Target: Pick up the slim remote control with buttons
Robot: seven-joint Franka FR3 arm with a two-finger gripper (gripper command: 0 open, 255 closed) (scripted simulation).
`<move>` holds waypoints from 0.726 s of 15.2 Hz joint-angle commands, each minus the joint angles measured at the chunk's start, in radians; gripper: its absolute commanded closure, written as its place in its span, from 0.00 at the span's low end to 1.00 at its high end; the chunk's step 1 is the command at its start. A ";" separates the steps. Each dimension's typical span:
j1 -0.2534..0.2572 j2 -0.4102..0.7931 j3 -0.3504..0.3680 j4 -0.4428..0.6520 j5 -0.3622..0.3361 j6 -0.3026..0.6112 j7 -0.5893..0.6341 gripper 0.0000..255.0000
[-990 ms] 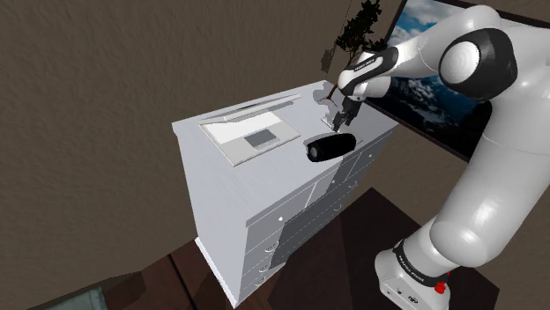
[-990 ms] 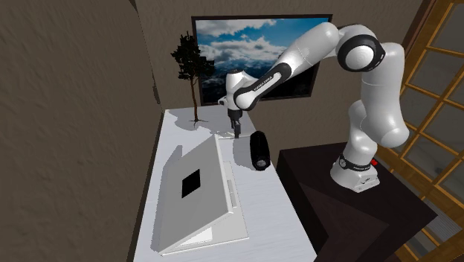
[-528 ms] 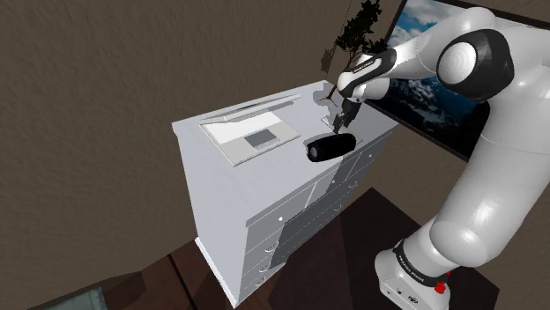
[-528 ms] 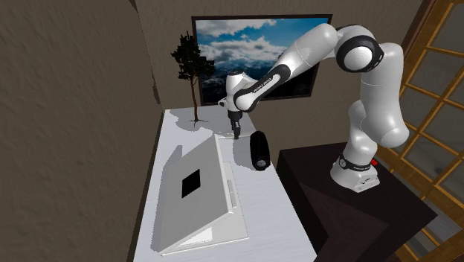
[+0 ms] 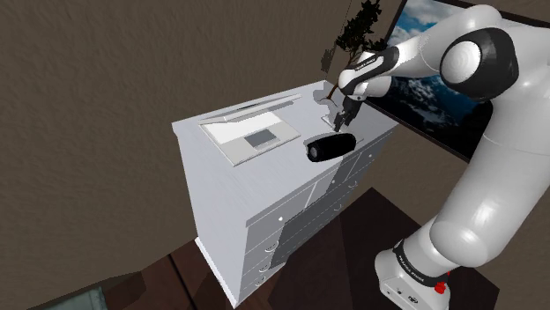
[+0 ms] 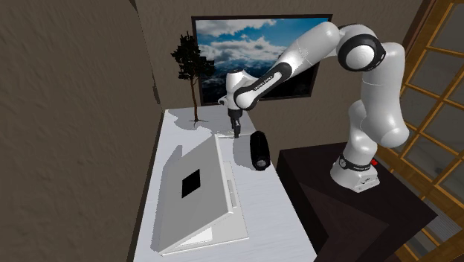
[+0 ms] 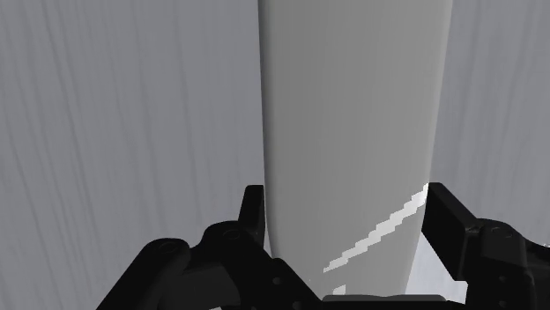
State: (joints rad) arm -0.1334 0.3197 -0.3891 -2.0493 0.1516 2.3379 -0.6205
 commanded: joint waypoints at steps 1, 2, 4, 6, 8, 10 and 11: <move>0.004 -0.017 -0.004 0.005 -0.010 -0.021 0.008 1.00; 0.006 -0.026 -0.006 0.008 -0.015 -0.032 0.011 1.00; 0.009 -0.043 -0.010 0.015 -0.025 -0.055 0.017 1.00; 0.012 -0.059 -0.014 0.023 -0.034 -0.078 0.023 1.00; 0.014 -0.075 -0.017 0.032 -0.043 -0.101 0.029 1.00; 0.017 -0.090 -0.019 0.042 -0.052 -0.124 0.035 1.00; 0.018 -0.097 -0.021 0.047 -0.056 -0.136 0.037 1.00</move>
State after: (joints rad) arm -0.1167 0.2325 -0.4079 -2.0042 0.1009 2.2131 -0.5854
